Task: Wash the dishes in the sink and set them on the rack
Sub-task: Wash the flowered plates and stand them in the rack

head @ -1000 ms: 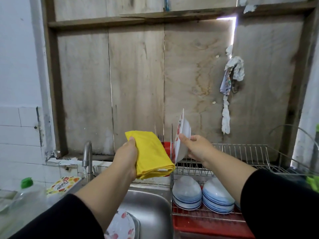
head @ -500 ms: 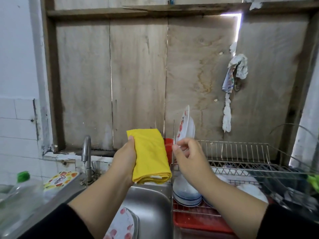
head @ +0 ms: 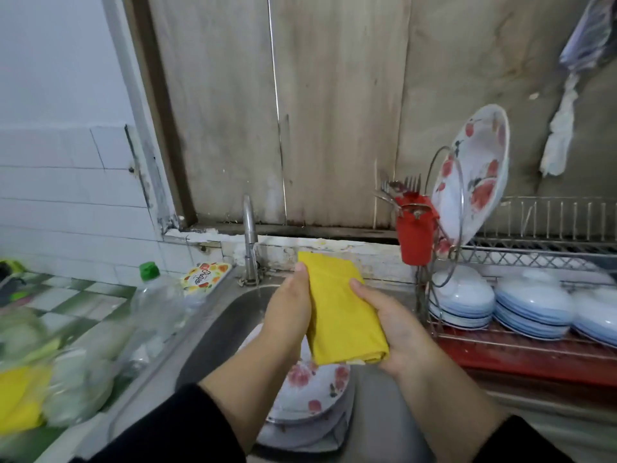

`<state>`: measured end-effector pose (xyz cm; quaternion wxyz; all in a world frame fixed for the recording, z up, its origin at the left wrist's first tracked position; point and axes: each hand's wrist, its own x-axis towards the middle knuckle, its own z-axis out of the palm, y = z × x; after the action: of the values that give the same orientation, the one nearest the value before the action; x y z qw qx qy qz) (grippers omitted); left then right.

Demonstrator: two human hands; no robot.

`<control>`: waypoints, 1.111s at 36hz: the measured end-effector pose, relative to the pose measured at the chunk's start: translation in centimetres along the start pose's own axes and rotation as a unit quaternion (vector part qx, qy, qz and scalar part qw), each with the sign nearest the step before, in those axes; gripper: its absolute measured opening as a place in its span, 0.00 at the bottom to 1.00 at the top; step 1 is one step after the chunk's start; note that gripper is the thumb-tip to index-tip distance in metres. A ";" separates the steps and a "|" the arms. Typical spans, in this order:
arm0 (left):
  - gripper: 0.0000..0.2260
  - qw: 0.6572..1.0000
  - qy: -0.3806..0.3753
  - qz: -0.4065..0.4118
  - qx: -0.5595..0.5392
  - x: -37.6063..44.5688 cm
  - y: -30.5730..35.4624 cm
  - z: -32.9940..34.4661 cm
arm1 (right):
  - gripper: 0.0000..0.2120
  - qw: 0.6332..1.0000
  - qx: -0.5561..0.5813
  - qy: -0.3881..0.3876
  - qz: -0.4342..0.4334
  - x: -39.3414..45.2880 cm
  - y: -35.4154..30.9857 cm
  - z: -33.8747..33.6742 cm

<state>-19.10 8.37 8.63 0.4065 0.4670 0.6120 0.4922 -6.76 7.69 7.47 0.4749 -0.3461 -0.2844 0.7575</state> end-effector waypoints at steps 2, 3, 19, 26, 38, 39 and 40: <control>0.23 0.999 -0.014 -0.032 0.022 0.9 -1.6 -0.6 | 0.09 0.999 0.014 0.020 0.021 0.9 1.5 0.1; 0.24 0.998 -0.021 -0.050 0.028 1.5 -2.4 -1.0 | 0.08 0.999 0.020 0.033 0.024 1.3 2.3 0.0; 0.22 0.946 0.057 -0.235 0.216 7.7 -17.1 -5.6 | 0.10 0.979 0.092 0.183 0.005 6.9 9.5 -2.7; 0.30 0.941 0.032 -0.264 0.207 8.9 -18.8 -6.0 | 0.06 0.978 0.067 0.195 0.012 7.6 10.5 -3.5; 0.37 0.921 0.007 -0.273 0.278 9.7 -19.0 -6.3 | 0.11 0.979 0.044 0.198 0.019 7.7 11.2 -3.8; 0.35 0.919 0.006 -0.270 0.288 9.7 -19.0 -6.3 | 0.11 0.980 0.045 0.196 0.018 7.7 11.2 -3.8; 0.31 0.918 0.002 -0.264 0.297 9.8 -19.0 -6.3 | 0.10 0.980 0.044 0.192 0.016 7.7 11.2 -3.8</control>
<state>-30.69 14.98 -9.25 0.3629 0.3868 0.8319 0.1635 -11.98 10.76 -5.25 0.5232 -0.4684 -0.1483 0.6963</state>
